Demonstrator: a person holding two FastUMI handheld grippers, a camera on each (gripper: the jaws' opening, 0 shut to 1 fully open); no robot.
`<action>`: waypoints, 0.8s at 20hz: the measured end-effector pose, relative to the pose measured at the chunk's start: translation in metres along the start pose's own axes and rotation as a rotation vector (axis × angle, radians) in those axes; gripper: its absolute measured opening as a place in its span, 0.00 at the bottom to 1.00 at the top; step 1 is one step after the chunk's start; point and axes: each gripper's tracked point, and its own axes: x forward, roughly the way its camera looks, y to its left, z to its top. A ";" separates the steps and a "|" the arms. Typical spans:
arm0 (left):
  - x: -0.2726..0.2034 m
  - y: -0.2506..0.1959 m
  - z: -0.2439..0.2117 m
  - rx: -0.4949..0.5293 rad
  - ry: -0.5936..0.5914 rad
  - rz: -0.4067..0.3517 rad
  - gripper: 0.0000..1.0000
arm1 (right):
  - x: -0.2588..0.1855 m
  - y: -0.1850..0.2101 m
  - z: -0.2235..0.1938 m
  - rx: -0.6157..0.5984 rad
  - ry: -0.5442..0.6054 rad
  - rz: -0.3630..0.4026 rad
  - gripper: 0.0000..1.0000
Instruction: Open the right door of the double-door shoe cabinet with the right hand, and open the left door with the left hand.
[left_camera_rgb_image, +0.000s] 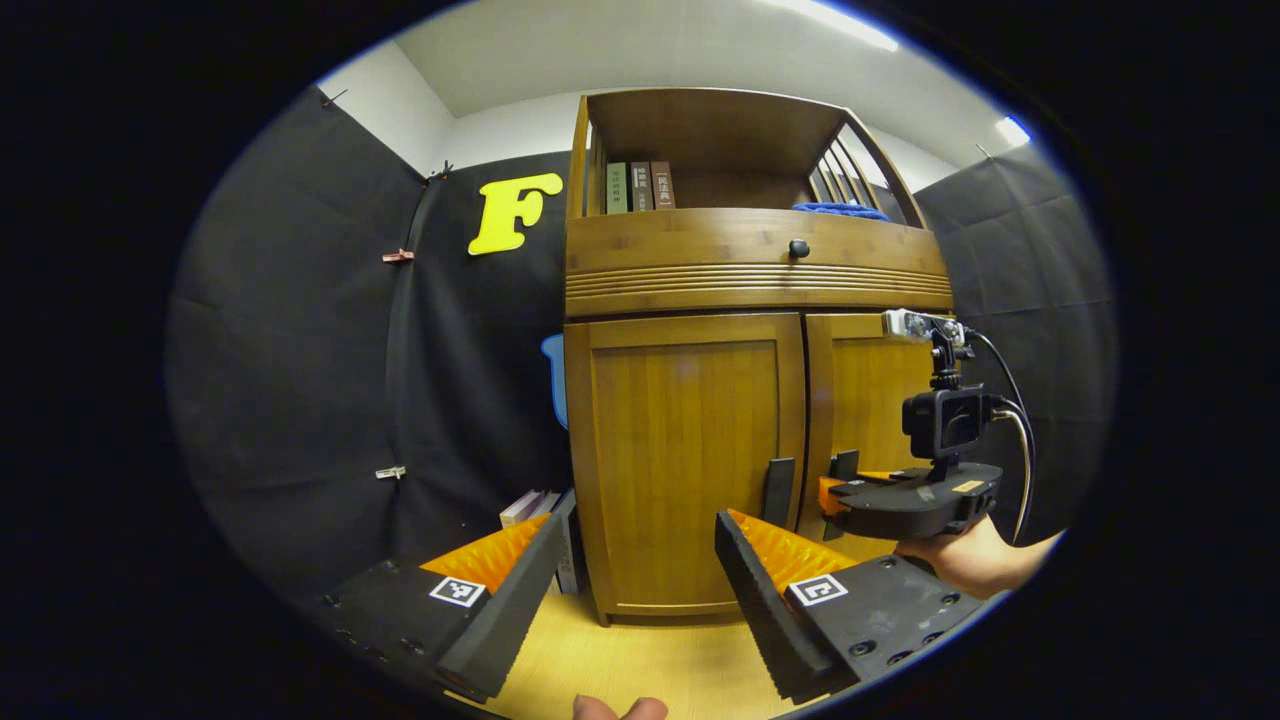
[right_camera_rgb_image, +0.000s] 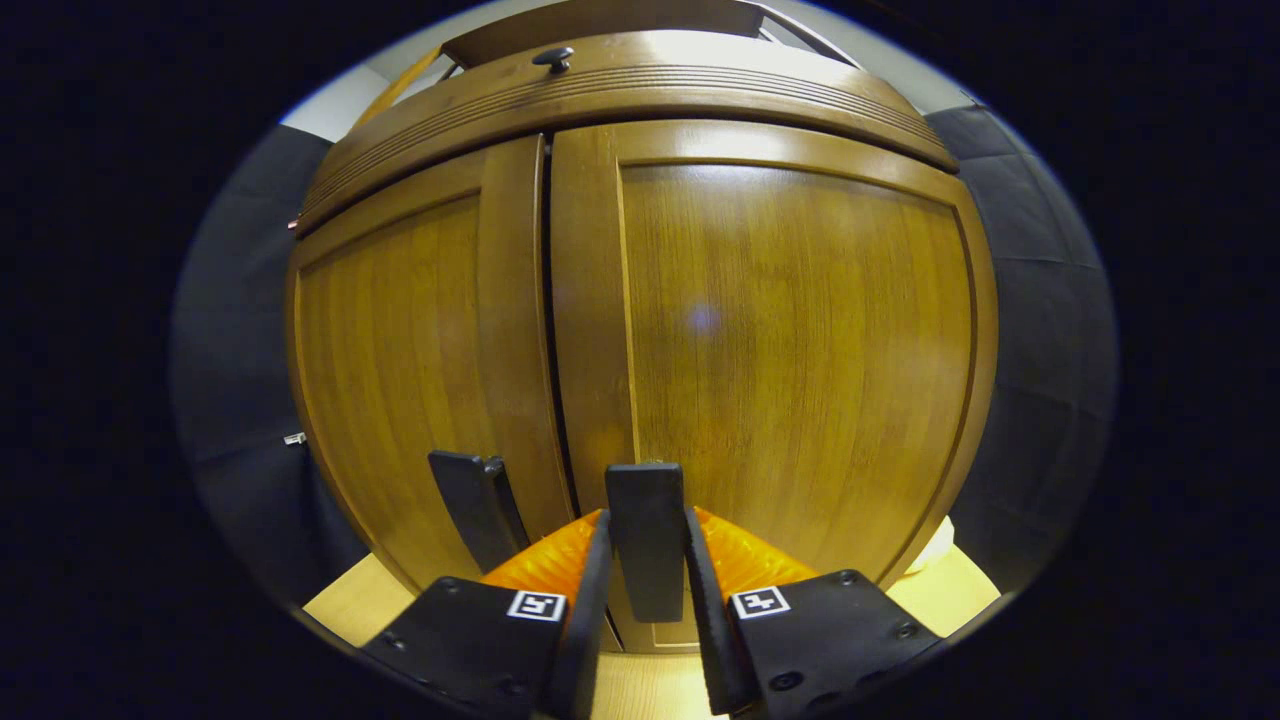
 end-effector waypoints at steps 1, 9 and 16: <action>0.001 0.001 -0.002 -0.004 0.005 0.002 0.94 | 0.005 -0.003 -0.010 0.005 0.017 -0.008 0.44; 0.002 -0.005 -0.006 -0.024 0.017 -0.013 0.94 | -0.015 -0.002 0.004 -0.037 -0.001 0.062 0.23; -0.009 -0.021 -0.006 -0.035 0.012 -0.051 0.94 | -0.041 -0.007 0.010 -0.023 -0.001 0.105 0.23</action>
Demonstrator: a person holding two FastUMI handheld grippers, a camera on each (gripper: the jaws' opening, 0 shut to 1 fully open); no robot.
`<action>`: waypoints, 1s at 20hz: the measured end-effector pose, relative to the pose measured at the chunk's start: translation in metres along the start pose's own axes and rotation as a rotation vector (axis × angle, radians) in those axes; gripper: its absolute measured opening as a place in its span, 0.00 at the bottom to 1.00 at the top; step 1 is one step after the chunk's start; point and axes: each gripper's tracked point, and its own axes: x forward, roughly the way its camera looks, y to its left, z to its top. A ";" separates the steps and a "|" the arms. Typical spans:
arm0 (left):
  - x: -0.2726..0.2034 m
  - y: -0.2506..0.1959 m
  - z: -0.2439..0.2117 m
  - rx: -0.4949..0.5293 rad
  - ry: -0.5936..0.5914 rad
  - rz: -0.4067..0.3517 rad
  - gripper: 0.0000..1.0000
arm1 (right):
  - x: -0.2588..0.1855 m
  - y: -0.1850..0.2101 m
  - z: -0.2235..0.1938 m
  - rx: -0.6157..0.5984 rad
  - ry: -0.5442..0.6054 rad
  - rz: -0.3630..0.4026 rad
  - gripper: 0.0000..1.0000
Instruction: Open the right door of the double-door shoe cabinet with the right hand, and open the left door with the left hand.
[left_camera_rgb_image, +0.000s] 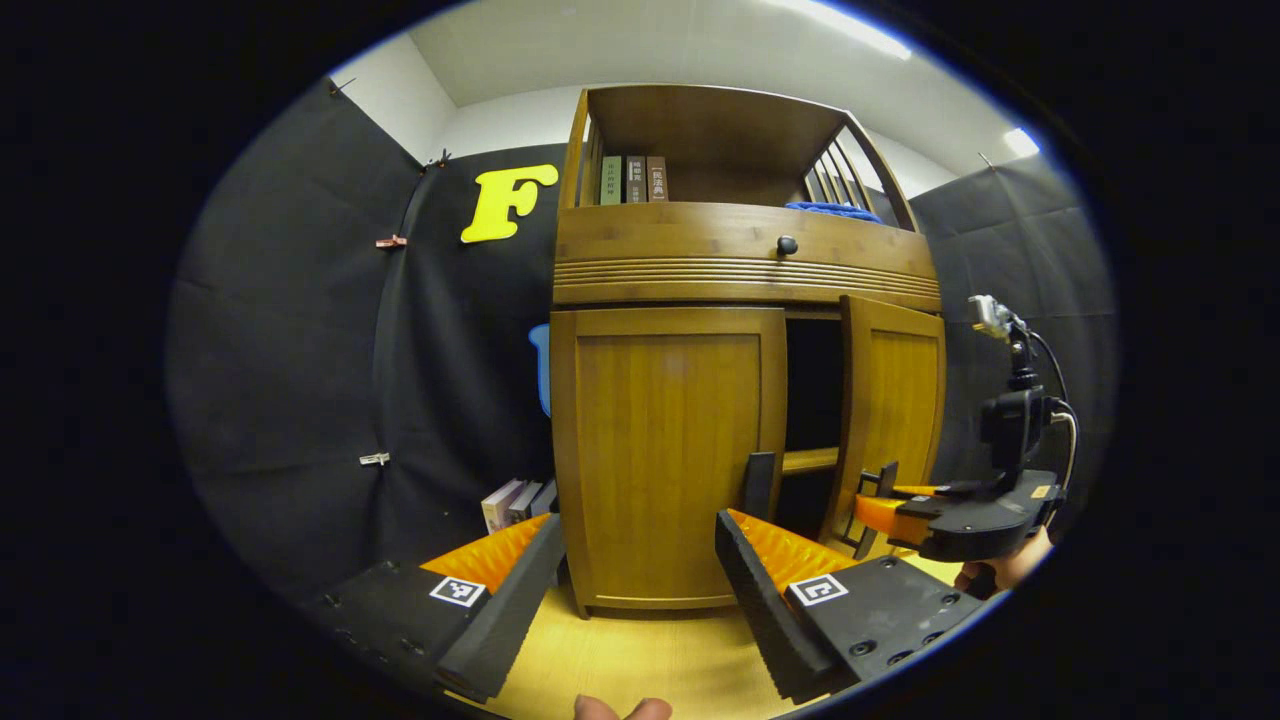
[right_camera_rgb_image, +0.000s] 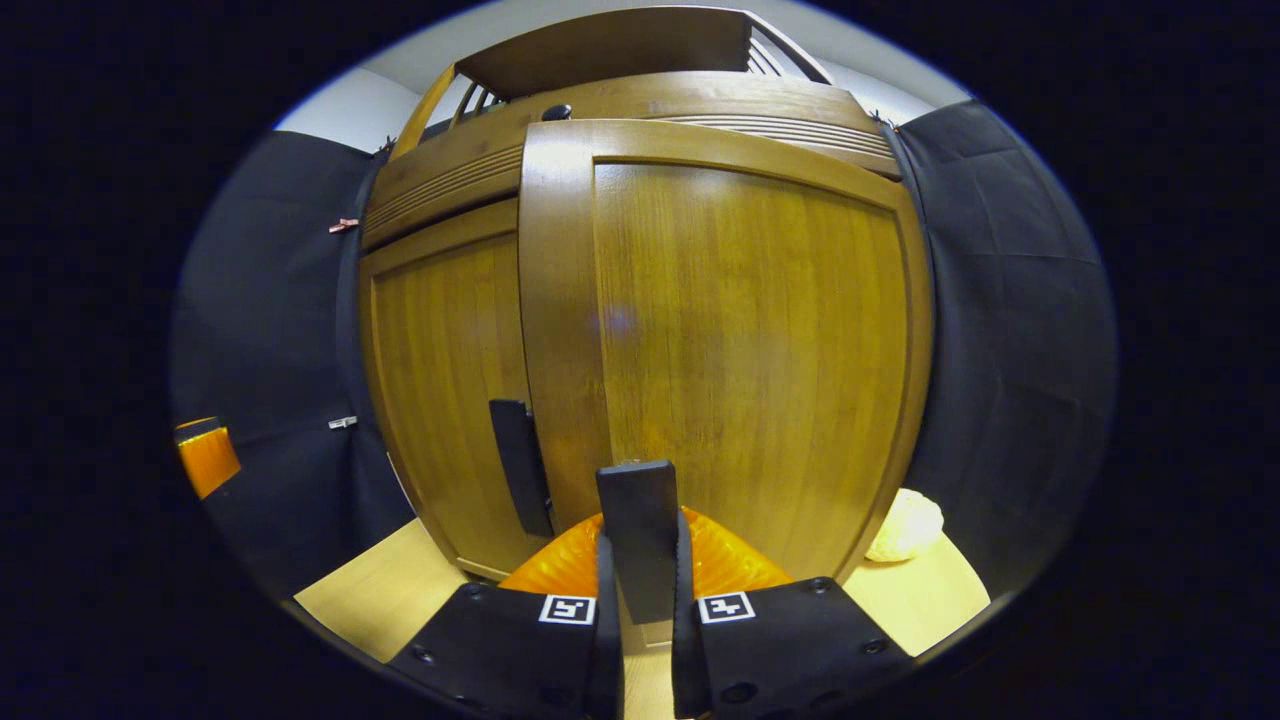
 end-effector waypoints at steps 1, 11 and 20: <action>-0.003 -0.002 0.000 -0.002 0.001 -0.004 0.94 | -0.003 -0.001 0.000 0.001 -0.003 -0.006 0.23; -0.030 -0.025 0.005 0.028 -0.017 -0.044 0.94 | -0.039 -0.032 -0.005 -0.001 -0.008 -0.103 0.22; -0.029 -0.064 0.009 0.037 -0.023 -0.127 0.94 | -0.055 -0.066 -0.006 0.014 -0.003 -0.211 0.21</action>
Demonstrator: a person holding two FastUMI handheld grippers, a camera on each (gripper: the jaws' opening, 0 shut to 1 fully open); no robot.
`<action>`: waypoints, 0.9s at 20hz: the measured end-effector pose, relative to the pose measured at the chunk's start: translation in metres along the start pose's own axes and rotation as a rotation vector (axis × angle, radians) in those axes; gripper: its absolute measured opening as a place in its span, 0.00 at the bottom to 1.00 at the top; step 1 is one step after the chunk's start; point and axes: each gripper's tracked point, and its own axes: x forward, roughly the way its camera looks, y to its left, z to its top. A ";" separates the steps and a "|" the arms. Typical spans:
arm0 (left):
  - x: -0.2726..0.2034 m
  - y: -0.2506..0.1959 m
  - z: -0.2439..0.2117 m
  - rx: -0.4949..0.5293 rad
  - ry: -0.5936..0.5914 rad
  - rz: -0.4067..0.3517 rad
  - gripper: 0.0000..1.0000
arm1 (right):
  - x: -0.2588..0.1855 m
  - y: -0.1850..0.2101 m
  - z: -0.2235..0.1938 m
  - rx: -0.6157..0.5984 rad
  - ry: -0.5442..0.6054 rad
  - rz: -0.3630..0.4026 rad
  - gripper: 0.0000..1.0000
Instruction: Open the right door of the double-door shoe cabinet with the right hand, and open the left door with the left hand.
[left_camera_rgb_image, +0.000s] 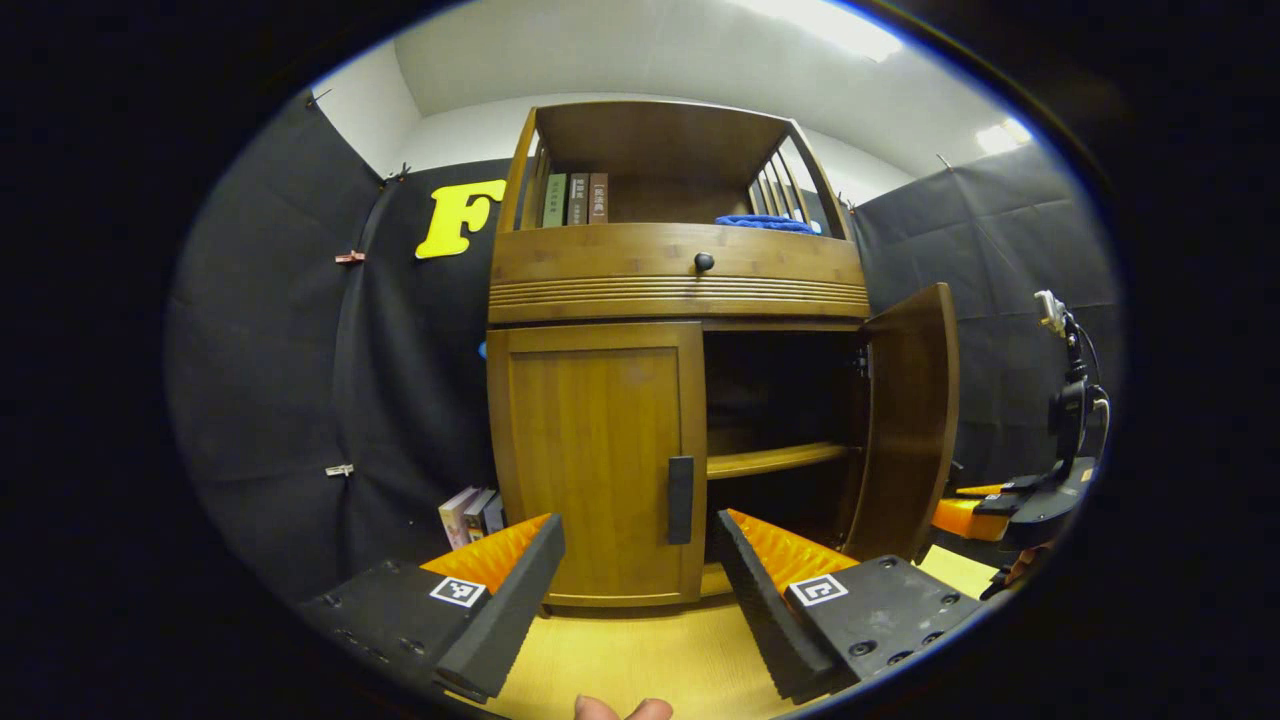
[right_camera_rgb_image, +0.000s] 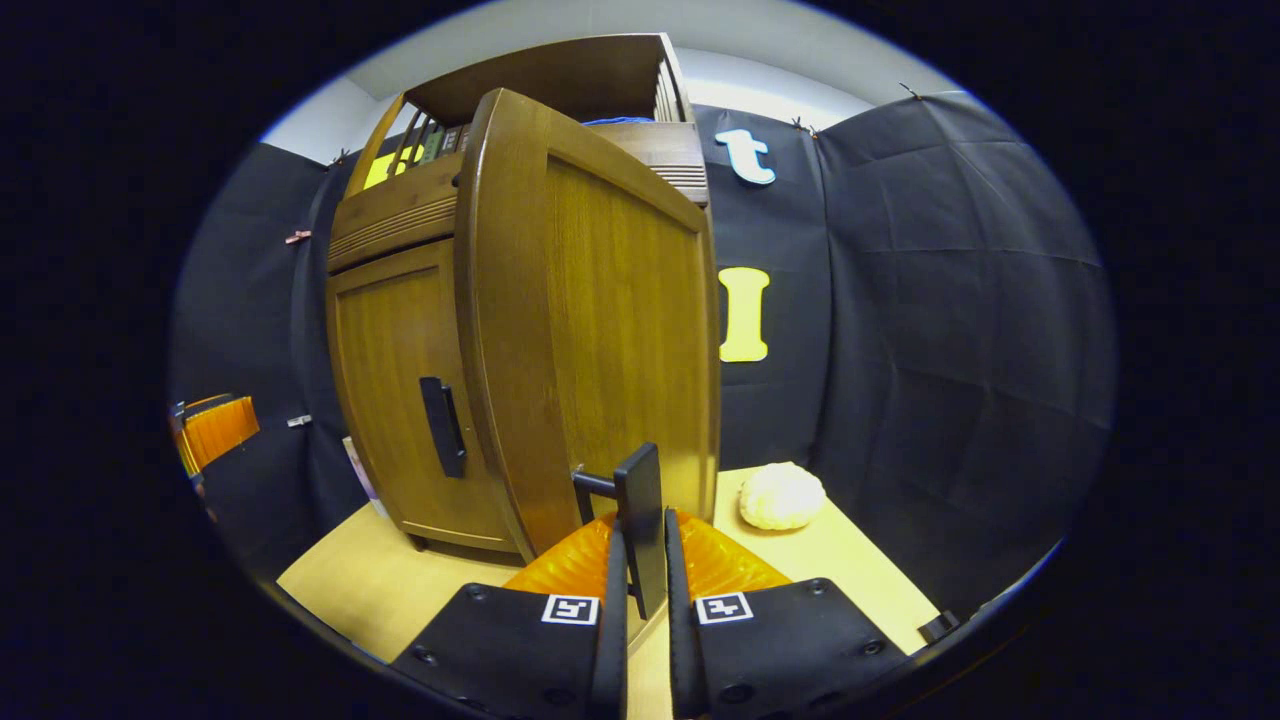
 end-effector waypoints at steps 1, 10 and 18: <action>0.000 -0.003 0.001 -0.002 0.000 -0.007 0.94 | 0.000 -0.005 0.000 0.013 0.003 -0.012 0.16; 0.042 -0.038 0.006 -0.009 -0.014 -0.039 0.92 | 0.000 -0.020 0.003 0.031 0.003 0.058 0.10; 0.099 -0.063 -0.014 -0.035 0.046 0.014 0.95 | -0.008 -0.028 0.001 0.016 0.045 0.179 0.06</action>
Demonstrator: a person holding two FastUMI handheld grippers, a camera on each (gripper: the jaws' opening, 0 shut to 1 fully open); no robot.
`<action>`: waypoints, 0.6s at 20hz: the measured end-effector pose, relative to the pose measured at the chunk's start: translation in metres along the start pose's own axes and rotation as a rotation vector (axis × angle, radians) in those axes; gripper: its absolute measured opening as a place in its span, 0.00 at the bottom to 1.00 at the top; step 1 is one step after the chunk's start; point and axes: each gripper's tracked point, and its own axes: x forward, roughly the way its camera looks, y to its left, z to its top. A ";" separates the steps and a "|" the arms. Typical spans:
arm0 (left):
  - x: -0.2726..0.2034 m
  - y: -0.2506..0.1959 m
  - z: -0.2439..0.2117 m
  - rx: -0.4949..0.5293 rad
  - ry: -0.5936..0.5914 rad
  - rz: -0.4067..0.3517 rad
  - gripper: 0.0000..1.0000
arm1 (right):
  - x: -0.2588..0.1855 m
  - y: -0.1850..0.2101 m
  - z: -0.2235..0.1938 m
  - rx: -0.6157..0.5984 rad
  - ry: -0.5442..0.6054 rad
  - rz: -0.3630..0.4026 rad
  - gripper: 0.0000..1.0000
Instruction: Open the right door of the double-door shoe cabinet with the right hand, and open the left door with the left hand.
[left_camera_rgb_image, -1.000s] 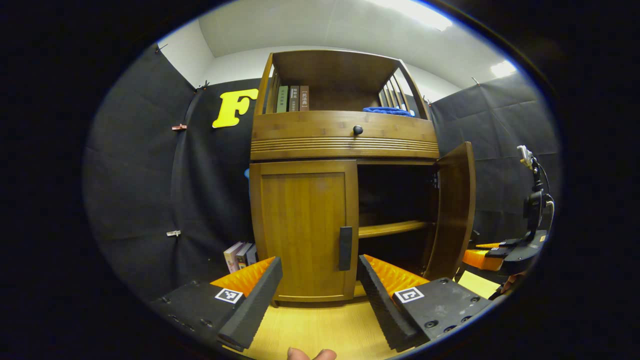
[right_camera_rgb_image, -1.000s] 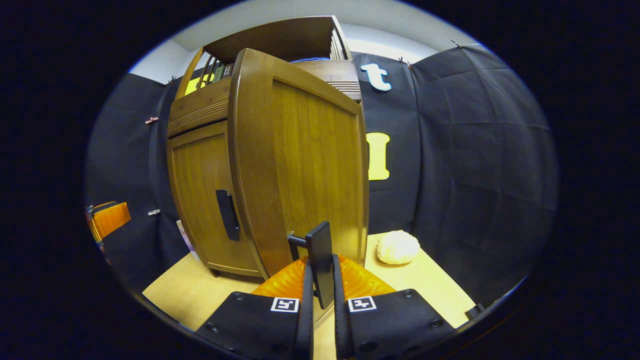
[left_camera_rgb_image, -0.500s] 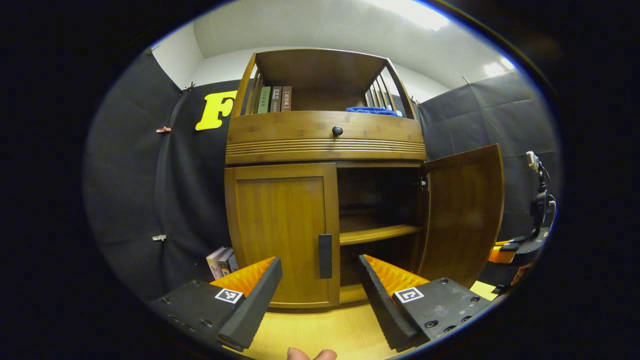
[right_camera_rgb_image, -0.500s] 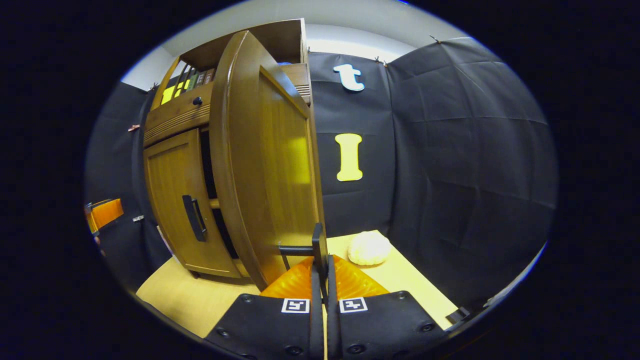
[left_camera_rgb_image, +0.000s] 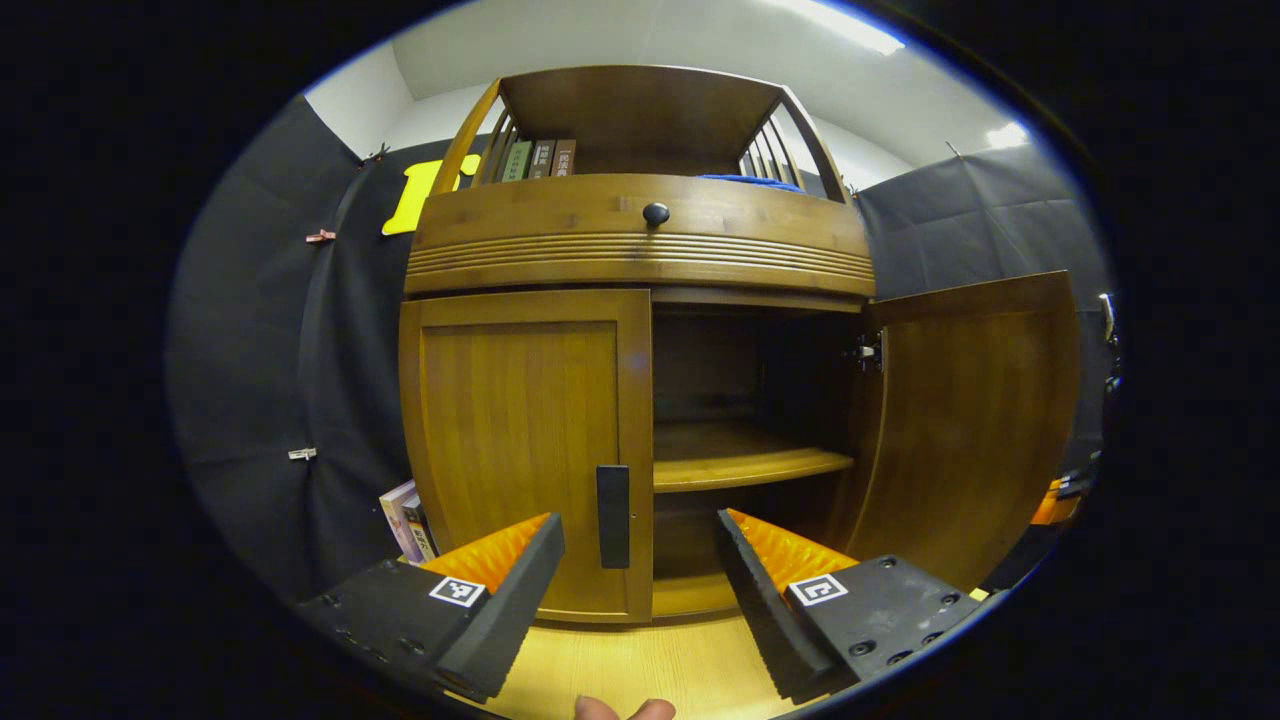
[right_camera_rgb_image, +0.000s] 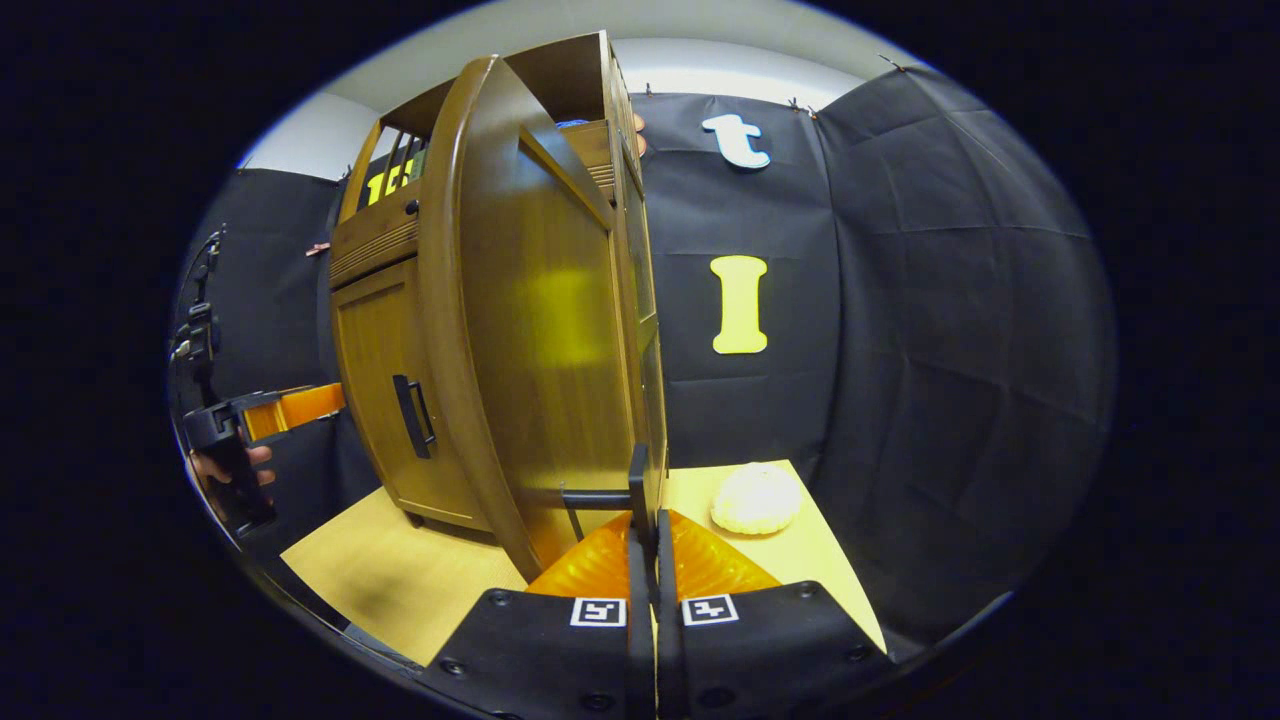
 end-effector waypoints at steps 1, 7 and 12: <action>0.007 -0.002 -0.002 0.000 0.003 0.009 0.95 | -0.001 -0.001 0.000 0.004 0.003 0.010 0.06; 0.045 -0.009 -0.016 0.025 0.015 0.035 0.95 | -0.009 -0.004 0.000 0.026 -0.010 0.014 0.09; 0.078 0.014 -0.025 0.084 0.015 0.138 0.94 | -0.015 -0.019 0.000 0.003 -0.009 -0.039 0.24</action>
